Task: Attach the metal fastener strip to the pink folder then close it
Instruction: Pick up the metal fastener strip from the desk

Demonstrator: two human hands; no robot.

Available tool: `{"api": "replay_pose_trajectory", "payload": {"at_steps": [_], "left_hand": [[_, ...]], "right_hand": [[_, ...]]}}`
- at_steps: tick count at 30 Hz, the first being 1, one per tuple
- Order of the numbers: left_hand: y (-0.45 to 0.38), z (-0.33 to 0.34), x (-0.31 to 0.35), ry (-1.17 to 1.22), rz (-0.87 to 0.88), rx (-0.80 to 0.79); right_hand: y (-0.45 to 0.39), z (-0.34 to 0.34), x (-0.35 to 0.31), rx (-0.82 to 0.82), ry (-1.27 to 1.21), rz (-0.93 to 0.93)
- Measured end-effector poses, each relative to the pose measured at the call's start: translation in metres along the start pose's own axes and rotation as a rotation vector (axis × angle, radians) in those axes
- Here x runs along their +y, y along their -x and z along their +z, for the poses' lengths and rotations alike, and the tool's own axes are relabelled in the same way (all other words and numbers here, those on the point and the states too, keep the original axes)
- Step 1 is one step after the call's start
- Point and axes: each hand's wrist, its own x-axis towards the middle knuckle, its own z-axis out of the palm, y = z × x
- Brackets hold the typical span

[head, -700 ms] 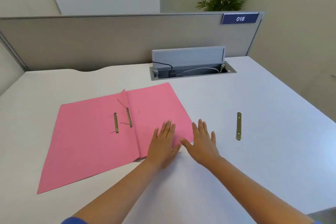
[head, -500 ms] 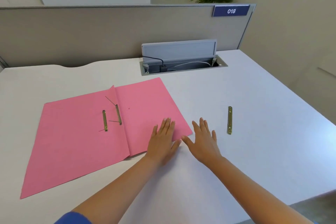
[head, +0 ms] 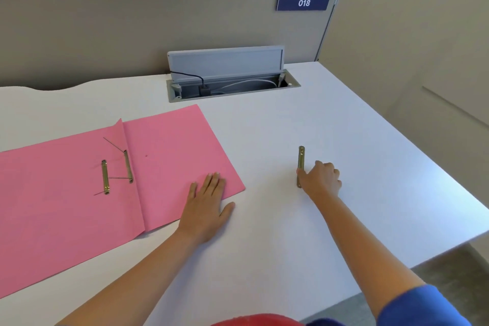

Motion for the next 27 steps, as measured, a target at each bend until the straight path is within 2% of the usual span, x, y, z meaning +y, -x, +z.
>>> {"api": "replay_pose_trajectory", "payload": {"at_steps": [8, 14, 19, 27], "left_hand": [[-0.004, 0.002, 0.001, 0.005, 0.000, 0.016], [-0.001, 0.004, 0.000, 0.017, -0.012, 0.013], [-0.001, 0.001, 0.002, 0.027, -0.012, 0.023], [0.001, 0.001, 0.004, 0.016, -0.018, 0.022]], "right_hand": [[-0.022, 0.005, -0.001, -0.027, 0.104, -0.084], [-0.033, 0.005, -0.003, -0.045, 0.067, -0.169], [-0.047, -0.007, -0.001, -0.134, 0.001, -0.137], [-0.045, -0.009, -0.004, -0.116, 0.104, -0.127]]}}
